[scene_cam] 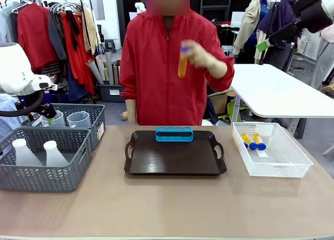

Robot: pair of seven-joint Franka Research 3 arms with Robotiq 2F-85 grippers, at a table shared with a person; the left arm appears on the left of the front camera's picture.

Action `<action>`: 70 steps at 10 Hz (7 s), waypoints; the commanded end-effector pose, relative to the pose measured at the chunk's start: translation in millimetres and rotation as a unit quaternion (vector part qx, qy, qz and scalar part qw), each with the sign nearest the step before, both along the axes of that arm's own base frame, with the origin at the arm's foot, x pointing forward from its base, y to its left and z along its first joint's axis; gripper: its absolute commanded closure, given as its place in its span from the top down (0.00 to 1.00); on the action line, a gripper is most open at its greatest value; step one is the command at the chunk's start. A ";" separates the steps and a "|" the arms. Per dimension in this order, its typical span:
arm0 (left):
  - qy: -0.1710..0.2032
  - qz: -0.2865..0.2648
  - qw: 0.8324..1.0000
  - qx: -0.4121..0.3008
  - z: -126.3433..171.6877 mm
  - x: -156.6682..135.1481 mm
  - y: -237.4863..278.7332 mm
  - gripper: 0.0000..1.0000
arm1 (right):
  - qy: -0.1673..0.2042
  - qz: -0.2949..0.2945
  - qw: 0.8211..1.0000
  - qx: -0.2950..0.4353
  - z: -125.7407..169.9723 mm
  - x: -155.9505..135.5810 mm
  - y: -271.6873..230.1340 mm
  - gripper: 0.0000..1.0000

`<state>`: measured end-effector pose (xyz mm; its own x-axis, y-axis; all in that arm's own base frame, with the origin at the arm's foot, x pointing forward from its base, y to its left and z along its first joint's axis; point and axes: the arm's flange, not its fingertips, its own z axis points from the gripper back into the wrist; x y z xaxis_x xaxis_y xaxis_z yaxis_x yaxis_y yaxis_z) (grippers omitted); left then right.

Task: Prepare the laboratory tools.
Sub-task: Pick up one Large Measuring Cup and place it on the Handle tray.

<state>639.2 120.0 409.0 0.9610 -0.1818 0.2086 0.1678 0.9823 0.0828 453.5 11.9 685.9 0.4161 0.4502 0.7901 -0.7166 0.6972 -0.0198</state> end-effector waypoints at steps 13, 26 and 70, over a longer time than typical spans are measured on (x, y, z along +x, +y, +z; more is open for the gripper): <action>0.000 -0.016 1.000 -0.002 -19.8 -0.4 -1.8 0.20 | -0.001 0.004 1.000 0.006 1.0 0.1 -0.6 1.00; -0.004 -0.066 0.998 -0.024 131.3 -29.0 -24.5 0.00 | -0.001 0.004 1.000 0.006 1.0 0.1 -0.6 1.00; -0.012 -0.681 0.731 0.028 61.0 -102.6 -526.2 0.00 | -0.001 0.004 1.000 0.006 1.0 0.1 -0.6 1.00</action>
<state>527.4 -406.3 467.4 -0.0832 -0.9791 0.1854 0.9912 -0.0621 0.1171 453.2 12.1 685.9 0.4171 0.4520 0.7885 -0.7164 0.6974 -0.0208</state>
